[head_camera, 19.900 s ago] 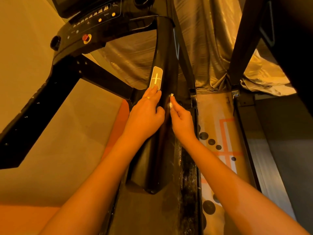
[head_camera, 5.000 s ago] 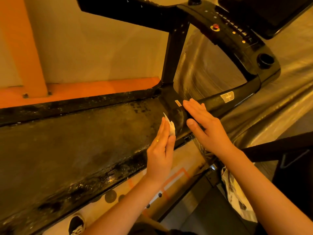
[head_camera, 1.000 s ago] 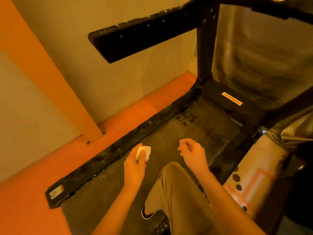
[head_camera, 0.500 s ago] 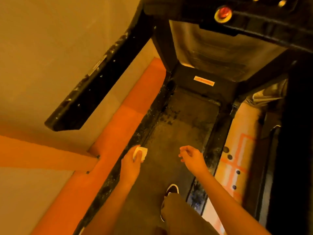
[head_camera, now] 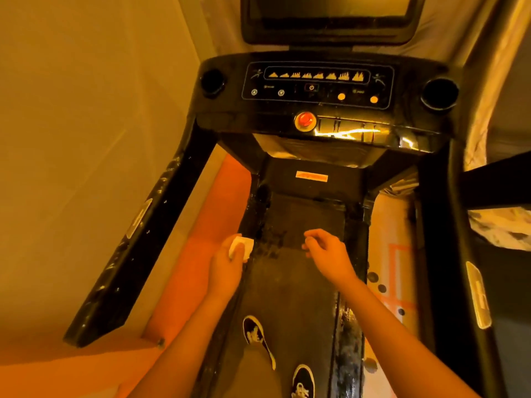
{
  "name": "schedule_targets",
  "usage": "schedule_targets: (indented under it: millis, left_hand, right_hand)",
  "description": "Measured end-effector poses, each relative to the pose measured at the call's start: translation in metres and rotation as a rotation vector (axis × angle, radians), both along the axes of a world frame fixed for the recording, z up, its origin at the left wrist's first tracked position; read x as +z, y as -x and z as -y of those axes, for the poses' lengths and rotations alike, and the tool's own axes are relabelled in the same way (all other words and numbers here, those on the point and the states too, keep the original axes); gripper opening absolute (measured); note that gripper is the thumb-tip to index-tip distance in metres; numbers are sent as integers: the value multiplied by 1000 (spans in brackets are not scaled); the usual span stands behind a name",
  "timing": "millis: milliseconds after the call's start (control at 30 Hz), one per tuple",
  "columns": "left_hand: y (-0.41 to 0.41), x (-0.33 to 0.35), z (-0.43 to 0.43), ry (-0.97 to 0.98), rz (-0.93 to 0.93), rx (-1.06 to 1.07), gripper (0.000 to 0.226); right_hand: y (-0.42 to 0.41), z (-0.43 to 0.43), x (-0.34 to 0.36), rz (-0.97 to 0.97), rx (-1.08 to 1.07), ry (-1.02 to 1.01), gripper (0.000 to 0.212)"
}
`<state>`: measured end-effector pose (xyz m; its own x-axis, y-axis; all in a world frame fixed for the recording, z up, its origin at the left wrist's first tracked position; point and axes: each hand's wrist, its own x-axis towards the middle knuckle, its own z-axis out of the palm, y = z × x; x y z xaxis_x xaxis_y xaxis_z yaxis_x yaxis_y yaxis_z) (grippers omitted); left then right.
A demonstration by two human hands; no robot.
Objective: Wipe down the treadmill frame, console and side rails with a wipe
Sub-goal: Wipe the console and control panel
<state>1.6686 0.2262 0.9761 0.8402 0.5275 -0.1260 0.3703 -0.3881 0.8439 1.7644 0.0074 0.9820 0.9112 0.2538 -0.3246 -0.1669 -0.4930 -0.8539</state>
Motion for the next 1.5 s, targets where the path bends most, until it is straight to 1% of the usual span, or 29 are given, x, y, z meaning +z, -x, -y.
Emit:
schedule_targets:
  millis: [133, 233, 300, 400, 467, 567, 700, 800, 867, 933, 1033, 1167, 1300, 1400, 1467, 1500]
  left_hand:
    - [-65, 17, -23, -42, 58, -67, 32]
    - [-117, 38, -49, -19, 119, -97, 27]
    - [-149, 53, -64, 4, 144, -72, 26]
    - [-210, 74, -107, -3, 187, -47, 20]
    - [-250, 89, -141, -7, 225, -40, 20]
    - [-305, 100, -200, -79, 306, 0, 14]
    - [-375, 105, -269, -73, 344, 130, 7]
    - [-418, 111, -302, -98, 364, 184, 20]
    - [-447, 110, -321, -111, 367, 187, 13]
    - [-474, 103, -337, -171, 352, 144, 6]
    - [-505, 92, -350, -241, 321, 91, 13]
    - [-524, 84, -353, -318, 262, 28, 27]
    - [-528, 74, -357, -311, 184, -82, 34]
    - [-525, 64, -361, -274, 172, -183, 40]
    - [-521, 57, -362, -184, 154, -223, 42]
    - [-519, 55, -361, -105, 160, -209, 38]
  right_hand:
    - [-53, -23, 16, 61, -33, -19, 23]
    - [-101, -55, 32, 105, -26, -34, 25]
    - [-130, -76, 48, 141, -11, -48, 24]
    - [-185, -122, 70, 216, 11, -80, 24]
    - [-221, -152, 85, 264, 13, -88, 24]
    - [-273, -194, 96, 371, 33, -66, 24]
    - [-337, -238, 96, 542, 118, 79, 31]
    - [-374, -256, 87, 704, 207, 229, 37]
    - [-394, -260, 81, 755, 281, 354, 44]
    - [-406, -260, 72, 777, 329, 472, 50]
    - [-410, -259, 60, 884, 337, 661, 50]
    - [-409, -260, 58, 924, 343, 726, 54]
    - [-409, -259, 55, 936, 344, 738, 55]
    - [-410, -261, 54, 948, 347, 745, 55]
    - [-410, -261, 54, 945, 354, 751, 56]
    - [-409, -262, 54, 944, 350, 754, 56]
